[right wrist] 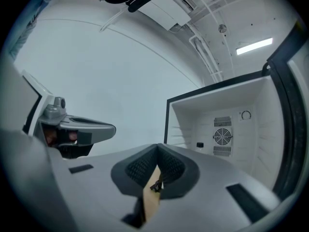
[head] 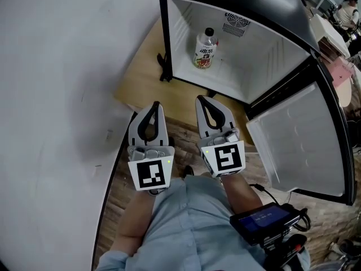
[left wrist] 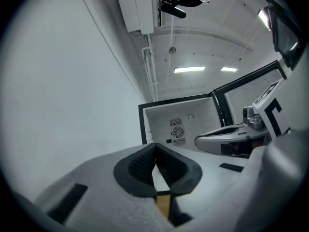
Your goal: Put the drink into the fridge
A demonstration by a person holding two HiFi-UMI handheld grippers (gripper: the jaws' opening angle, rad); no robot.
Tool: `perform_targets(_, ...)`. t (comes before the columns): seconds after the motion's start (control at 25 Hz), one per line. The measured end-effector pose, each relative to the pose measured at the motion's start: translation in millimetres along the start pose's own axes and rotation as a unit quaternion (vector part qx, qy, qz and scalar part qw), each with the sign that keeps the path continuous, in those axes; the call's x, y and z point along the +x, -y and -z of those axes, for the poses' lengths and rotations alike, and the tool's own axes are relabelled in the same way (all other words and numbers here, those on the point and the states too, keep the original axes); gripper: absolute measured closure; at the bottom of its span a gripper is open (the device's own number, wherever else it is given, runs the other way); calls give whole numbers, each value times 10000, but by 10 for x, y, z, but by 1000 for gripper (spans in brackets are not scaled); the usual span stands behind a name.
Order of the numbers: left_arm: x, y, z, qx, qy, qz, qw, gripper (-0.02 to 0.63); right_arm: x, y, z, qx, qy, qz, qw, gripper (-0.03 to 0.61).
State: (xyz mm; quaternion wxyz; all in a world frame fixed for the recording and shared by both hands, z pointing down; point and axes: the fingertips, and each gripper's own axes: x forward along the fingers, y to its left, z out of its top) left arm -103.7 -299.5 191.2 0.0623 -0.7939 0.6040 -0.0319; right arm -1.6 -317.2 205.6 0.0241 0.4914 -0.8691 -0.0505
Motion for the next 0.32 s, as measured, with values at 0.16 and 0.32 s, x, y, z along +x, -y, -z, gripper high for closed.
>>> perform_targets(0.16, 18, -1, -16, 43, 4, 24, 10000, 606, 11, 13, -3, 24, 1, 18, 10000, 575)
perform_targets(0.32, 39, -6, -15, 35, -10, 31, 10000, 606, 32, 19, -19, -38, 1, 1, 10000, 574)
